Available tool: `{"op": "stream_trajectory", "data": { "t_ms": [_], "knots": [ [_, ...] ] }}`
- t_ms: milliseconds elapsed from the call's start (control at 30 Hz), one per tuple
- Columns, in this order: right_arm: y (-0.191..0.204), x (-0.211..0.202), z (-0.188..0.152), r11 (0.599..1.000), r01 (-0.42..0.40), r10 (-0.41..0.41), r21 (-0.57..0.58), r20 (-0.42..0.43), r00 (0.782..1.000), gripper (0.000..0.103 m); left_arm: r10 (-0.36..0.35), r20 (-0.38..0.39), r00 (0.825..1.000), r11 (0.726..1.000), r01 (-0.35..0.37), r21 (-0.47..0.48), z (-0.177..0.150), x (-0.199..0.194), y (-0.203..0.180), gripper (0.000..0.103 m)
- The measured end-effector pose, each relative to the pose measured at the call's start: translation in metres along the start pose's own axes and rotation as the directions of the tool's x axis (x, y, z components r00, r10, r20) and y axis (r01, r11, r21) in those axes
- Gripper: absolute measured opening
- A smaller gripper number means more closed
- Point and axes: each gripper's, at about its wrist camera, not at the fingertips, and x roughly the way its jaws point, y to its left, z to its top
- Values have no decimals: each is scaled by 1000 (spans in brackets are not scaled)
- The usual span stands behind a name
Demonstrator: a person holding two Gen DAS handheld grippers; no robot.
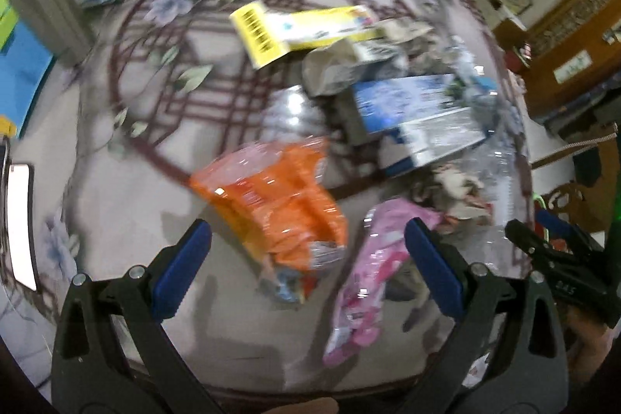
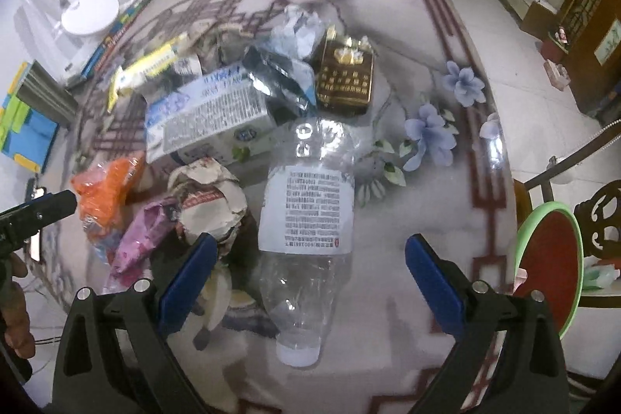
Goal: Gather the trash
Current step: 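Grasp the clear plastic bottle with the right tool while the left tool grasps the orange snack bag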
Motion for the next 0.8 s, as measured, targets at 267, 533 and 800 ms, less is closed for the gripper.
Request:
{"op": "stream_trajectory", "data": {
  "t_ms": [267,533,800],
  "knots": [
    [-4,30,-2,999,29,-28,22,-49,998,93,11,-52,999,998,-15,-66,-1,28,18,98],
    [-5,46,4,999,23,-20,36,-74,997,78,6,-93,996,997,-14,-79,-1,48,22,96],
    [-4,56,-1,999,3,1,34,-109,994,61,20,-111,994,999,-24,-40,-11,52,22,77]
  ]
}}
